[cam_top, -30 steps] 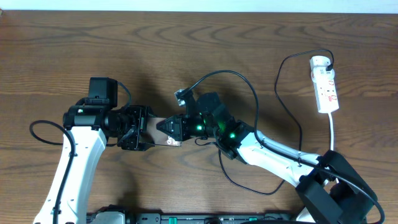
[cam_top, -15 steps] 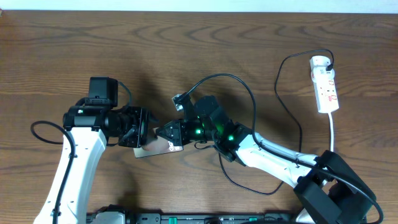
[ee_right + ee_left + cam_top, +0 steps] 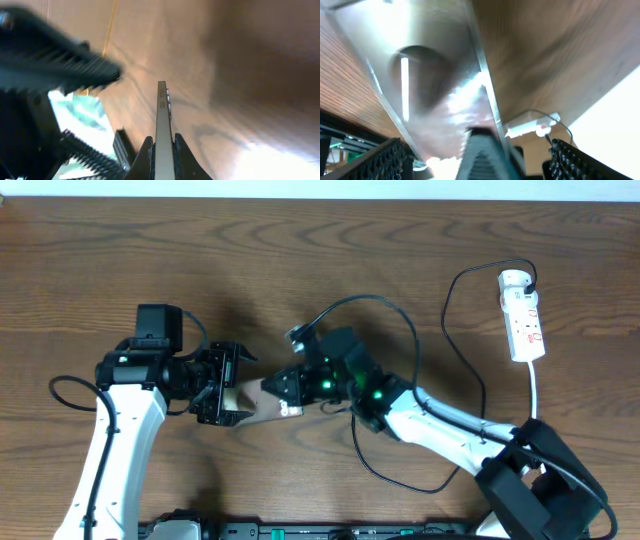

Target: Plug charger to phone and switch on socket

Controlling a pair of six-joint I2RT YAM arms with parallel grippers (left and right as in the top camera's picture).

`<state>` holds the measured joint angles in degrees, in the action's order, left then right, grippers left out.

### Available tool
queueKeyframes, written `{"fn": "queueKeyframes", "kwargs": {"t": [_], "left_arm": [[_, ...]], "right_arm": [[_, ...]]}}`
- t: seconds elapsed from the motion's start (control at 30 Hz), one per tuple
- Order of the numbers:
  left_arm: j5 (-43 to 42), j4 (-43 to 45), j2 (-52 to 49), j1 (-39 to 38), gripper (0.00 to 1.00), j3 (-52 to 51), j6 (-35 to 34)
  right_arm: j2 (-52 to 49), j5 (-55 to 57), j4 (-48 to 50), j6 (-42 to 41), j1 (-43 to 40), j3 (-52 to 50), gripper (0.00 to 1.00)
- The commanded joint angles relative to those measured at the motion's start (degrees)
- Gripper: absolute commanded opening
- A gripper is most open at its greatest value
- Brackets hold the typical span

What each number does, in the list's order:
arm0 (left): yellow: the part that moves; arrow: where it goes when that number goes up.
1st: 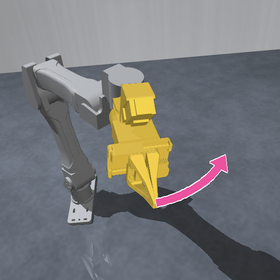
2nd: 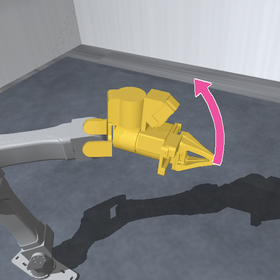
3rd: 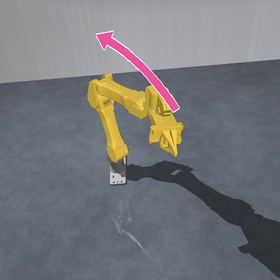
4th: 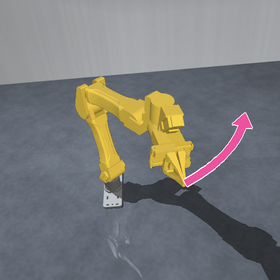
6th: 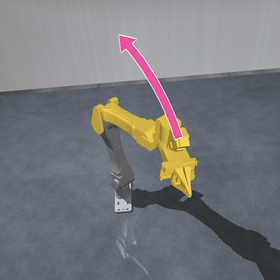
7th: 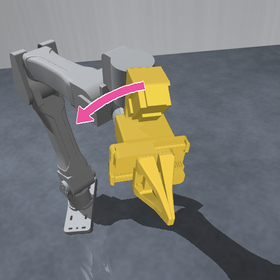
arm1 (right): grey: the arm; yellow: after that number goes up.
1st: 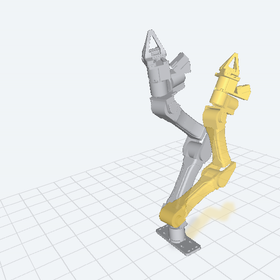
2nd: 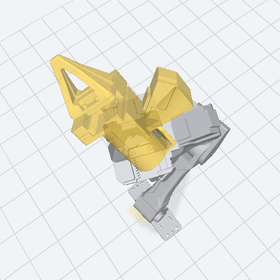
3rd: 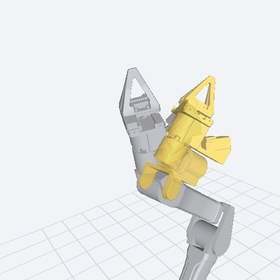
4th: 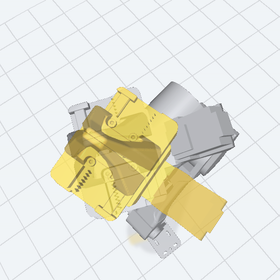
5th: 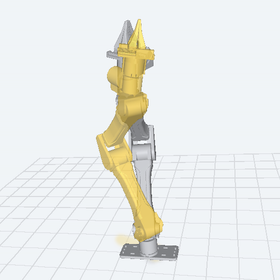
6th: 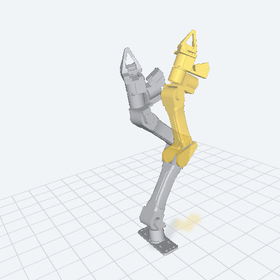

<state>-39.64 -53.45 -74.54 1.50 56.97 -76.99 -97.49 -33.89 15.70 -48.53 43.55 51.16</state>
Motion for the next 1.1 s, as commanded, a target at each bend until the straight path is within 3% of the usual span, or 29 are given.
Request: {"fn": "queueKeyframes", "kwargs": {"t": [0.0, 0.2, 0.53, 0.7, 1.07], "left_arm": [[-5.92, 0.0, 0.46, 1.57, 0.9, 0.28, 4.55], [-8.17, 0.83, 0.46, 2.51, 0.91, 0.28, 7.63], [-8.15, 12.9, 0.46, 2.51, 0.91, 0.28, 10.6], [-8.92, 24.65, 0.46, 2.51, 0.91, 0.26, 13.73], [-13.6, 51.01, 0.46, 2.29, 0.91, 0.26, 14.16]], "right_arm": [[0.39, -0.96, 0.76, 0.24, -3.15, 1.29, 0.01], [0.39, -0.48, 3.91, -7.28, -8.31, 1.29, 0.01], [0.39, -0.7, 11.47, -37.9, -13.14, 1.29, 0.01], [0.39, -0.52, 19.85, -50.01, -13.09, 1.29, 0.01], [0.39, 2.01, 32.0, -60.04, -12.96, 1.29, 0.01]]}}
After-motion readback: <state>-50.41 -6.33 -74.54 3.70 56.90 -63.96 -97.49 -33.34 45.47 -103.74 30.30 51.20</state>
